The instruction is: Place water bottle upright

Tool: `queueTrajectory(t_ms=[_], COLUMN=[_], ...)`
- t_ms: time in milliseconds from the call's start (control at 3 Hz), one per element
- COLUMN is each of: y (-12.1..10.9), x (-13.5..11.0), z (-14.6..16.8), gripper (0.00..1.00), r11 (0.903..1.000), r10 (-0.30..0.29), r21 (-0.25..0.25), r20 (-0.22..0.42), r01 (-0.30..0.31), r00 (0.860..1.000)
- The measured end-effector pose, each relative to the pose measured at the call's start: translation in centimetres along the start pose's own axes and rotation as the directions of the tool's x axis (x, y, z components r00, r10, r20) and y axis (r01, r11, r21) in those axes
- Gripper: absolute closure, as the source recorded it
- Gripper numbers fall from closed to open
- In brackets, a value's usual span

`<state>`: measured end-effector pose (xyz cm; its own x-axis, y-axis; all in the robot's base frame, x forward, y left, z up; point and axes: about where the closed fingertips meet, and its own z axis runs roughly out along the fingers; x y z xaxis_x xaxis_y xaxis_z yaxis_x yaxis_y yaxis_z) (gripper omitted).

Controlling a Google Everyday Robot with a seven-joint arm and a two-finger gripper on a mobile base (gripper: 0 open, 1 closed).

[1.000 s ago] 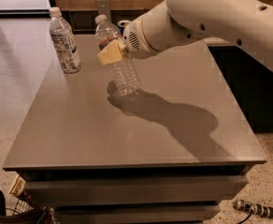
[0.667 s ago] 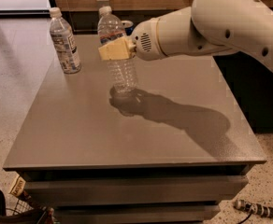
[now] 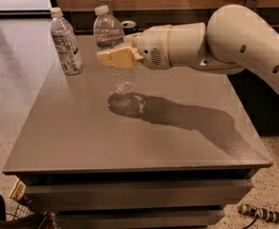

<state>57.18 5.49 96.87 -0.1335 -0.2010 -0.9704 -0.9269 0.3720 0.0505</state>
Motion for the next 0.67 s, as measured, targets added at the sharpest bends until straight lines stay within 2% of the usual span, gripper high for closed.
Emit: queueTrajectory(t_ms=[333, 667], y=[0.69, 1.44], x=[0.07, 0.66], z=[0.4, 1.11], gripper=[1.0, 1.0], r11=[0.9973, 0.9968], r10=[-0.07, -0.067], r21=[-0.019, -0.04], r20=[0.034, 0.062], r01=[0.07, 0.07], r00=[0.997, 0.996])
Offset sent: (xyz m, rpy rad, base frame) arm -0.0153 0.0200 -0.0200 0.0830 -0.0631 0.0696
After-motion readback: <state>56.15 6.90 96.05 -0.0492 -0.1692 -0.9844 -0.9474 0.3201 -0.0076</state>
